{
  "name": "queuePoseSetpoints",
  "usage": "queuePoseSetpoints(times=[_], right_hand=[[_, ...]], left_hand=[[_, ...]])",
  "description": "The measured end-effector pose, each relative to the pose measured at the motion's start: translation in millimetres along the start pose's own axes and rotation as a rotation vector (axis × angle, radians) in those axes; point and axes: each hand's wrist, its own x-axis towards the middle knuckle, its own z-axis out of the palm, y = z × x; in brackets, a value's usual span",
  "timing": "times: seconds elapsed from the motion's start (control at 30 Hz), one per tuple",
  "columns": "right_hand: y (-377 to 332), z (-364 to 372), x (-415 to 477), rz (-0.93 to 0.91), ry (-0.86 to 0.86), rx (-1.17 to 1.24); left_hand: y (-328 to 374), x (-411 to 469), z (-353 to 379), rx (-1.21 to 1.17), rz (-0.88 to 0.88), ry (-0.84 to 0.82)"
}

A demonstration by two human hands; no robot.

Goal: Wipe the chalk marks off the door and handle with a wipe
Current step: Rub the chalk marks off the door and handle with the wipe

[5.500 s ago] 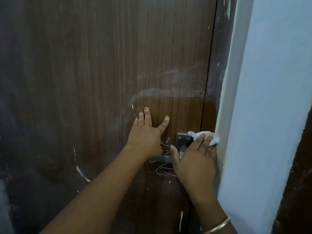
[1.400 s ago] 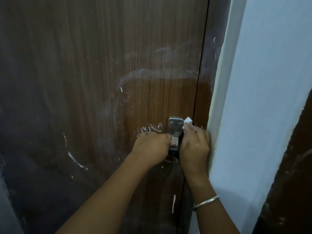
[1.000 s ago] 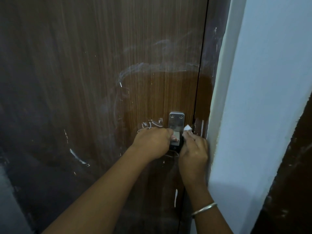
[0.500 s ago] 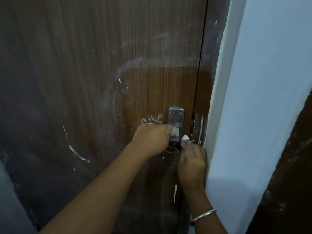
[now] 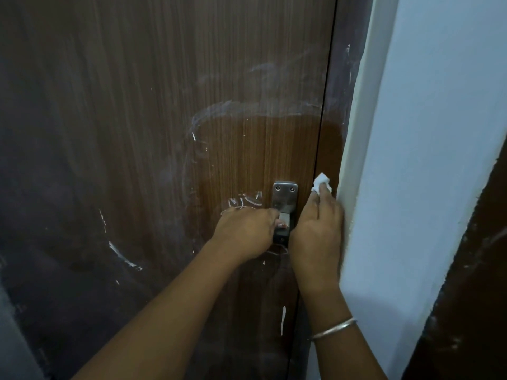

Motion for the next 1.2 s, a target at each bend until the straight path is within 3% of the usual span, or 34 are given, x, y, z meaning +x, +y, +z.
queuePoseSetpoints(times=[0.1, 0.23, 0.5, 0.7, 0.87, 1.0, 1.1, 1.2], right_hand=[[-0.8, 1.4, -10.9, 0.046, -0.064, 0.026], [0.7, 1.7, -30.8, 0.146, -0.276, -0.251], [4.6, 1.7, -10.8, 0.076, -0.262, -0.328], [10.1, 0.3, -55.2, 0.144, -0.415, -0.272], [7.0, 3.0, -25.6, 0.087, -0.336, -0.317], [6.8, 1.6, -29.6, 0.104, -0.349, -0.342], [9.3, -0.5, -51.8, 0.141, -0.459, -0.37], [13.1, 0.4, -52.6, 0.117, -0.396, -0.33]], left_hand=[[-1.1, 0.9, 1.9, -0.001, 0.009, 0.02], [-2.5, 0.5, 3.1, -0.01, 0.019, 0.031], [-2.3, -1.3, 1.5, -0.025, 0.021, 0.032], [-0.9, -2.3, -1.7, -0.043, -0.001, 0.0], [0.2, -3.3, -1.9, -0.032, -0.003, 0.018], [0.0, -3.2, -0.5, -0.005, -0.001, 0.032], [0.1, -3.8, -0.7, 0.005, -0.004, 0.026], [0.9, -4.3, -0.9, -0.001, -0.002, 0.025]])
